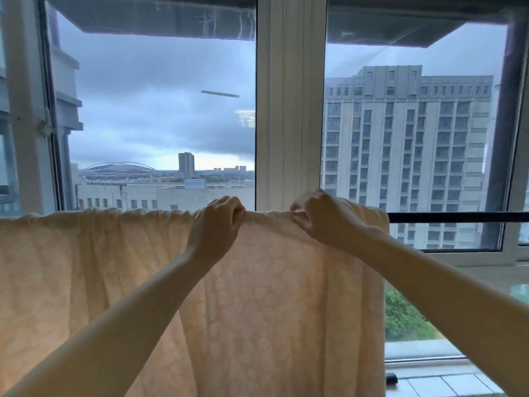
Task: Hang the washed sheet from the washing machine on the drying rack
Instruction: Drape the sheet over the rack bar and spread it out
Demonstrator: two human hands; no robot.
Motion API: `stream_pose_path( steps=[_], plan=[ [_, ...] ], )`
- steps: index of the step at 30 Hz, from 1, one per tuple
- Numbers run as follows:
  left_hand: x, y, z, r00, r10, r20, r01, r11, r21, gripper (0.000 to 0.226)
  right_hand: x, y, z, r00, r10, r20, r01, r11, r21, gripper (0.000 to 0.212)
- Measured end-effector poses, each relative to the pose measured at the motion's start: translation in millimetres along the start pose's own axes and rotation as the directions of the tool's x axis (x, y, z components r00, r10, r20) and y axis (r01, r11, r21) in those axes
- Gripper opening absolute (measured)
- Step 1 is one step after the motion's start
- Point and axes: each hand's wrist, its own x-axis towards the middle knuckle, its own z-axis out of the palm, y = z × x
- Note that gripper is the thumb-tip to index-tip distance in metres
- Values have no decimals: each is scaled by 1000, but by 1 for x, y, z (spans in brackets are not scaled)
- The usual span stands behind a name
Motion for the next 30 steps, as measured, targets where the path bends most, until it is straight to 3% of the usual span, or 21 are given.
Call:
stream_pose_path(
  steps=[5,10,14,18,25,30],
  plan=[
    [-2,-17,-14,1000,-1,17,1,1000,1,13,11,-16,17,998,11,-60,-11,1000,9,11],
    [-3,-27,-21,999,16,45,-14,999,-33,12,32,-31,24,992,76,-96,-79,997,-23,16],
    [4,-23,-23,994,28,109,-11,988,-151,26,54,-59,36,991,13,-131,12,983,184,11],
    [6,-32,-25,998,34,59,-28,995,-94,4,56,-69,40,989,-64,-131,100,951,294,10],
    [1,-53,-32,999,16,51,-16,1000,3,8,28,-27,28,995,-66,79,62,997,53,15],
    [1,-64,-35,998,15,55,-17,999,47,11,11,-1,23,996,-51,77,52,999,-10,7]
  ],
)
